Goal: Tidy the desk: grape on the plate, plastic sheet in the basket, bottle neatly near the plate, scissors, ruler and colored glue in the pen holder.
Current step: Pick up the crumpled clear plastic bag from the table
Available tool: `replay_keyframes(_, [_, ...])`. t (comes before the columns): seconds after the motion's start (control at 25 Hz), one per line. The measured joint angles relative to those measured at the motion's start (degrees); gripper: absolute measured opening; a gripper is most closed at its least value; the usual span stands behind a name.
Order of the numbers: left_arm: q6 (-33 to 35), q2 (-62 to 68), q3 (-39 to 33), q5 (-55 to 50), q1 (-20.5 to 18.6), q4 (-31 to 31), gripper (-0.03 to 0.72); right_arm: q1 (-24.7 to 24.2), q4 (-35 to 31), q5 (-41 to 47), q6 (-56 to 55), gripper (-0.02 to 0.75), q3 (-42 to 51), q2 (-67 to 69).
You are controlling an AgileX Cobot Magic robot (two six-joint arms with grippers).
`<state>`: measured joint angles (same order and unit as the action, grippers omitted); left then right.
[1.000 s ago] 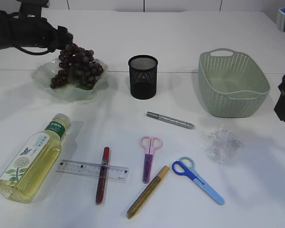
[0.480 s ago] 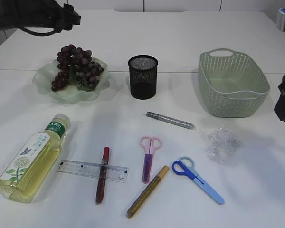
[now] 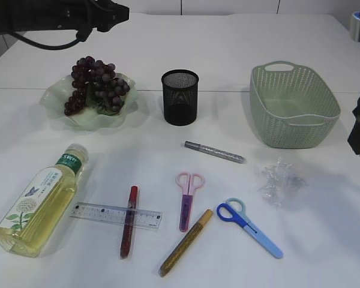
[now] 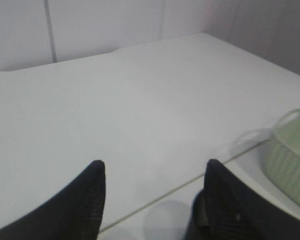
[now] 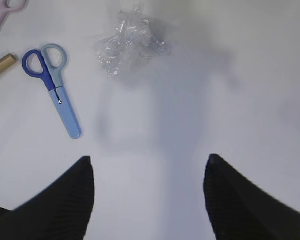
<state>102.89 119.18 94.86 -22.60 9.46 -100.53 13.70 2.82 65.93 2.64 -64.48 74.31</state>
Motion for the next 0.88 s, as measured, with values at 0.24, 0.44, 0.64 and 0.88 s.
replay_keyframes(0.24, [-24.1, 0.0, 0.0, -15.1, -3.2, 29.0, 0.424, 0.0, 0.0, 0.0, 0.0, 0.531, 0.0, 0.0])
replay_keyframes(0.44, [-41.6, -1.9, 0.0, -15.2, -3.2, 49.6, 0.421, 0.0, -0.2, 0.0, 0.1, 0.531, 0.0, 0.0])
replay_keyframes(0.64, [-51.4, -4.6, 0.0, -14.8, -3.1, 57.2, 0.421, 0.0, -1.2, 0.0, 0.2, 0.531, 0.0, 0.0])
replay_keyframes(0.88, [-69.5, -7.7, 0.0, -21.1, -2.7, 70.6, 0.421, 0.0, -1.8, 0.0, 0.2, 0.531, 0.0, 0.0])
